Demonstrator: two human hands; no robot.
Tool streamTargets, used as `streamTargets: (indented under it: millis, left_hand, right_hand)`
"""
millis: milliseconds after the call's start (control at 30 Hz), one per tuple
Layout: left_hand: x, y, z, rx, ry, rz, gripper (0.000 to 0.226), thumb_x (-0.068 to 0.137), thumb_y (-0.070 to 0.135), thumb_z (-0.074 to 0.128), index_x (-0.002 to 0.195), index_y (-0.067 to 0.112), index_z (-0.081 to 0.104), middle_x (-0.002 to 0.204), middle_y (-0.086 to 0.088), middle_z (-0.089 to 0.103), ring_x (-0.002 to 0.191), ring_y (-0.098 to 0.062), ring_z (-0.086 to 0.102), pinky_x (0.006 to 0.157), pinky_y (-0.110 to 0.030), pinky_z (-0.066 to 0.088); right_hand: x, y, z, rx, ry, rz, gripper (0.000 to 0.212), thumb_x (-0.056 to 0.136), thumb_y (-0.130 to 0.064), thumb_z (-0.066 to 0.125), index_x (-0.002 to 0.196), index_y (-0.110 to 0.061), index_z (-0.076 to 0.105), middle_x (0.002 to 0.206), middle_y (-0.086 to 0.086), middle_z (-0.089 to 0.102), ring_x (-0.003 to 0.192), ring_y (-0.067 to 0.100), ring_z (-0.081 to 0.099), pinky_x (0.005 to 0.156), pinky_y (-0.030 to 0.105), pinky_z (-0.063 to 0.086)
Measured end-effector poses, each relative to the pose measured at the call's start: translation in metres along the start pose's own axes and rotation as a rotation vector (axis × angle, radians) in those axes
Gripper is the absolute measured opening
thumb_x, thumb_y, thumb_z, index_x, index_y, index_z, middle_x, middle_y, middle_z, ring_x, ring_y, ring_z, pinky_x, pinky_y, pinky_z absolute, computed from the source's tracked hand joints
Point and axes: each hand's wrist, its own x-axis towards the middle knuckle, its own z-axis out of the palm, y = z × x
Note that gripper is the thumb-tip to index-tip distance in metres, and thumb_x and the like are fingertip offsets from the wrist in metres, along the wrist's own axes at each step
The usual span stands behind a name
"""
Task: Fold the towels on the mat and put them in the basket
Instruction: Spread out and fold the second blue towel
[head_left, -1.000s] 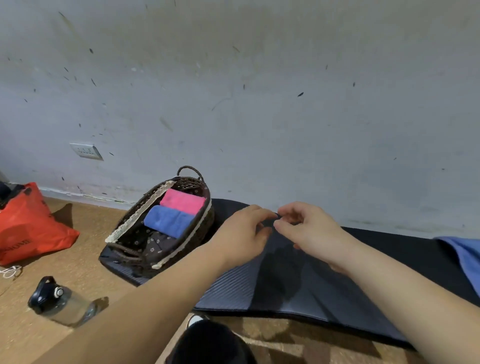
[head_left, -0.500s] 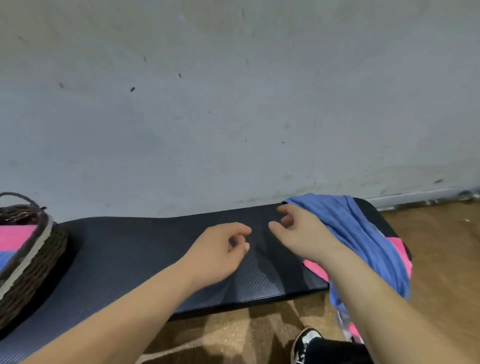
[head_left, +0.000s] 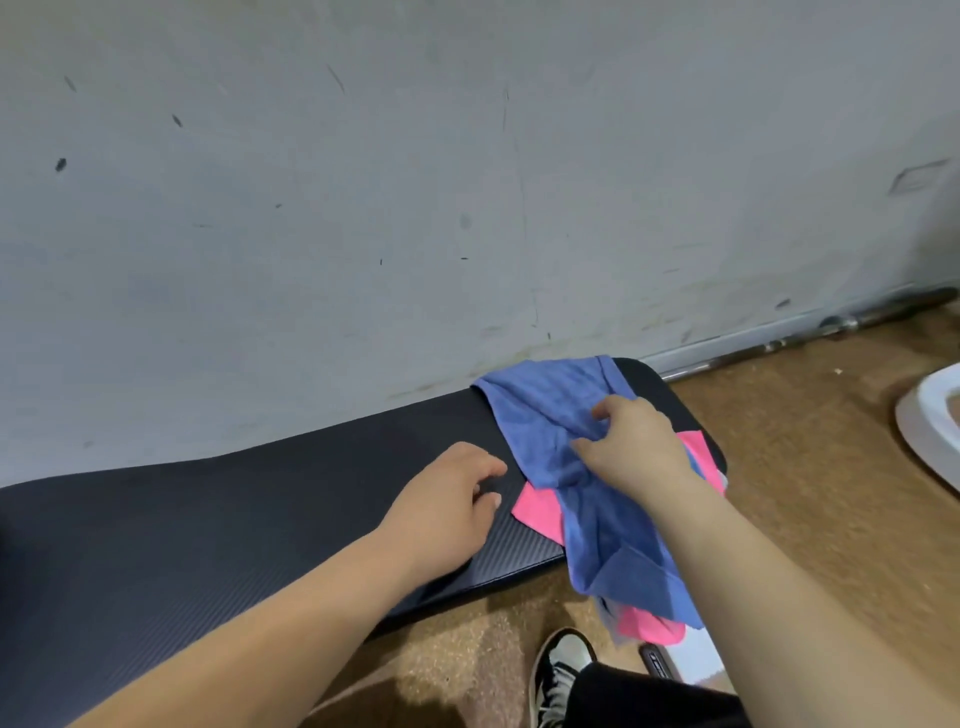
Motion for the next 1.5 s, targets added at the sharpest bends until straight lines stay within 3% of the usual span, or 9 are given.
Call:
streamTargets:
  millis: [100, 200, 367, 633, 833, 967, 1133, 1267, 1500]
  left_hand:
    - [0.028, 0.003, 0.017, 0.170, -0.062, 0.080, 0.041, 0.096, 0.019, 0.056, 0.135, 0.028, 0.060, 0.148, 0.007, 0.044, 0.114, -0.021, 0.061, 0.091, -0.039, 0.053]
    - [0.055, 0.008, 0.033, 0.258, -0.087, 0.114, 0.031, 0.097, 0.019, 0.050, 0.124, 0.023, 0.065, 0.134, 0.005, 0.051, 0.108, -0.026, 0.060, 0.081, -0.045, 0.054]
    - [0.070, 0.007, 0.041, 0.176, -0.021, 0.101, 0.024, 0.100, 0.025, 0.051, 0.114, 0.025, 0.071, 0.109, 0.006, 0.059, 0.102, -0.016, 0.053, 0.080, -0.041, 0.050]
    - [0.043, 0.015, -0.017, -0.029, 0.116, 0.114, 0.018, 0.102, 0.017, 0.045, 0.109, 0.023, 0.061, 0.095, 0.001, 0.068, 0.088, -0.021, 0.059, 0.078, -0.039, 0.049]
    - [0.010, 0.013, -0.058, -0.031, 0.187, 0.194, 0.007, 0.104, 0.028, 0.050, 0.103, 0.028, 0.057, 0.077, 0.012, 0.055, 0.071, -0.014, 0.052, 0.066, -0.036, 0.044]
    - [-0.019, 0.008, -0.088, -0.049, 0.231, 0.215, 0.018, 0.094, 0.041, 0.064, 0.107, 0.031, 0.057, 0.090, 0.015, 0.061, 0.079, -0.008, 0.055, 0.069, -0.024, 0.043]
    - [-0.053, -0.028, -0.116, 0.125, 0.290, 0.091, 0.015, 0.091, 0.025, 0.065, 0.081, 0.017, 0.057, 0.073, 0.005, 0.057, 0.069, -0.017, 0.054, 0.064, -0.042, 0.047]
    - [-0.068, -0.040, -0.142, -0.038, 0.417, -0.091, 0.017, 0.093, 0.014, 0.057, 0.088, 0.028, 0.066, 0.078, 0.009, 0.068, 0.074, -0.008, 0.061, 0.061, -0.022, 0.047]
    - [-0.074, -0.050, -0.137, -0.158, 0.465, -0.308, 0.022, 0.096, 0.019, 0.047, 0.080, 0.016, 0.062, 0.072, 0.000, 0.065, 0.068, -0.019, 0.060, 0.057, -0.030, 0.045]
  right_hand:
    - [-0.003, -0.013, -0.005, 0.026, -0.070, -0.080, 0.021, 0.087, -0.031, 0.070, 0.107, -0.025, 0.064, 0.097, 0.001, 0.070, 0.093, 0.022, 0.066, 0.075, 0.033, 0.052]
    - [-0.011, -0.023, -0.005, 0.093, -0.189, -0.138, 0.007, 0.086, -0.028, 0.072, 0.090, -0.024, 0.067, 0.074, -0.004, 0.069, 0.075, 0.015, 0.067, 0.074, 0.036, 0.057]
    - [-0.015, -0.023, -0.002, 0.052, -0.311, -0.126, 0.025, 0.084, -0.027, 0.074, 0.099, -0.008, 0.071, 0.096, 0.013, 0.075, 0.092, 0.026, 0.071, 0.086, 0.045, 0.059]
    - [-0.019, -0.031, -0.002, 0.107, -0.147, -0.164, 0.050, 0.081, -0.050, 0.080, 0.114, -0.020, 0.057, 0.099, -0.008, 0.060, 0.092, 0.013, 0.060, 0.073, 0.028, 0.047]
    - [-0.034, -0.057, -0.003, 0.270, 0.005, -0.332, 0.010, 0.091, -0.029, 0.073, 0.090, -0.025, 0.064, 0.063, -0.007, 0.059, 0.057, 0.004, 0.052, 0.054, 0.020, 0.039]
    - [-0.051, -0.082, -0.016, 0.411, 0.111, -0.428, 0.020, 0.089, -0.008, 0.061, 0.086, -0.027, 0.066, 0.076, -0.010, 0.071, 0.072, 0.003, 0.063, 0.064, 0.016, 0.044]
    - [-0.079, -0.113, -0.020, 0.587, 0.097, -0.475, 0.027, 0.093, -0.004, 0.051, 0.097, -0.026, 0.066, 0.087, -0.014, 0.069, 0.080, -0.005, 0.060, 0.067, 0.007, 0.042]
    - [-0.075, -0.113, -0.004, 0.452, -0.131, -0.425, 0.013, 0.093, -0.025, 0.066, 0.104, -0.031, 0.068, 0.093, -0.012, 0.071, 0.081, 0.002, 0.065, 0.077, 0.023, 0.051]
    - [-0.053, -0.063, 0.020, -0.197, -0.544, -0.141, 0.074, 0.097, -0.049, 0.057, 0.160, -0.019, 0.029, 0.162, 0.005, 0.038, 0.146, 0.025, 0.040, 0.114, 0.033, 0.036]
